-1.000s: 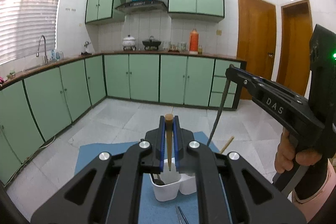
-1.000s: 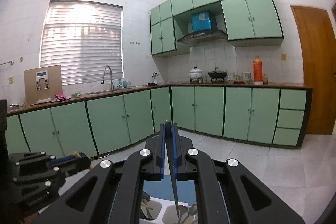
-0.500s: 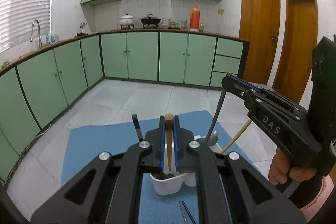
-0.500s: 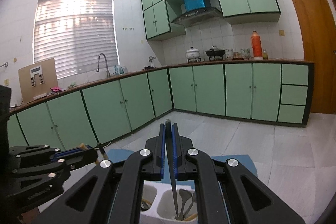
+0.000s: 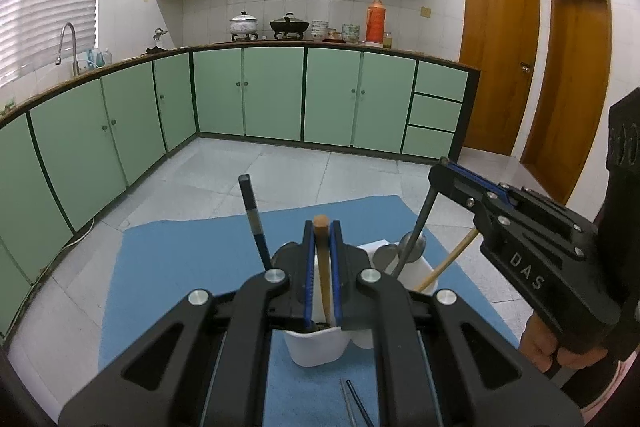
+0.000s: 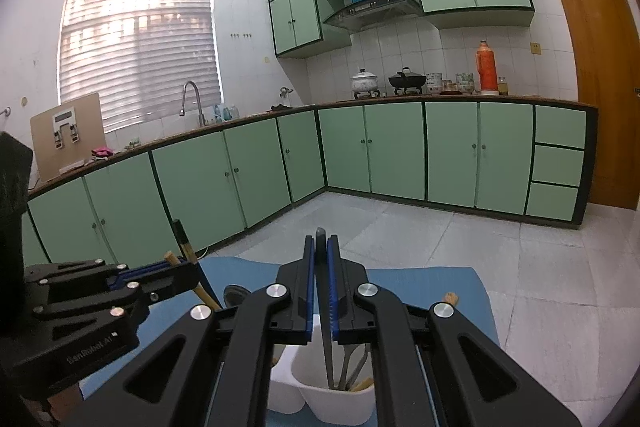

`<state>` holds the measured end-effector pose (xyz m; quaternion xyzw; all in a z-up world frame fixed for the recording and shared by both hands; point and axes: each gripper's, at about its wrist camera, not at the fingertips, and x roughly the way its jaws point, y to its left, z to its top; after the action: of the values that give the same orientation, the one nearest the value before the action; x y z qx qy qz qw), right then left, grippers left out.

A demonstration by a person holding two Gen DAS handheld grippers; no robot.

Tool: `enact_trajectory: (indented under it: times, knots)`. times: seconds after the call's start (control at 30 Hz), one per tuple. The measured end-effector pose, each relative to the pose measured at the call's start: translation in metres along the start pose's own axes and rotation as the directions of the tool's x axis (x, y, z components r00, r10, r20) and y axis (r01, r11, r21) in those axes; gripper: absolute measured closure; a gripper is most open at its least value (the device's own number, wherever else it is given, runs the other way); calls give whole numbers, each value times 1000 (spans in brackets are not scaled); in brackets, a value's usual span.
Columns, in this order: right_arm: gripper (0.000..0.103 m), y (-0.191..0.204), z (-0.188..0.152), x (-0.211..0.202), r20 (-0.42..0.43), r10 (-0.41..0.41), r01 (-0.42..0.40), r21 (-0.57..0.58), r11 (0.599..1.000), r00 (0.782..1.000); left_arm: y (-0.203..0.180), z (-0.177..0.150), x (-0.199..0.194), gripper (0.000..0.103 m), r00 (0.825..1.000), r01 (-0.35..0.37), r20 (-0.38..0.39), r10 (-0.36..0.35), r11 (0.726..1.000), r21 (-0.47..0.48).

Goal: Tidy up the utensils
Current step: 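Lower both chopsticks into the holder and open both tools, then withdraw both open tools from the holder toward the remaining chopsticks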

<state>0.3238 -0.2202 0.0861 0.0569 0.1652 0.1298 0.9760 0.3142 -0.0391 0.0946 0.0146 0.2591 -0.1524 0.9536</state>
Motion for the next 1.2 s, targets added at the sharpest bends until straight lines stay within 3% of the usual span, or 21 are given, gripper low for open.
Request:
enact_trajectory:
  times: [0.1,0.23,0.3,0.5,0.67,0.93,1.03,1.2]
  knots:
    - [97,0,-1,-1,-7,-3,3,-4,1000,1000,0,-1,-1,91,1000,-2,-4,2,1000,-10]
    - [96,-1,0,-6,1,-16,16,-16,1000,1000,-1,0,-3,75,1000,1,3,-1,1000,-26]
    - [92,-3,2,-11,14,-25,25,-18,1000,1000,0,2,-8,73,1000,5,18,-4,1000,-29]
    - [91,-4,10,-27,51,-41,43,-39,998,998,2,7,-19,64,998,4,57,-1,999,-40]
    - [84,-8,14,-45,86,-51,55,-42,998,995,6,7,-35,56,994,-5,110,10,999,-51]
    - [69,-11,12,-73,127,-54,59,-36,998,990,10,-7,-71,34,975,-74,203,85,996,-58]
    - [63,-11,6,-85,139,-52,57,-30,998,989,11,-17,-86,22,965,-95,238,107,994,-63]
    - [47,-8,-18,-109,148,-56,60,-23,998,987,12,-49,-109,13,955,-104,270,126,990,-96]
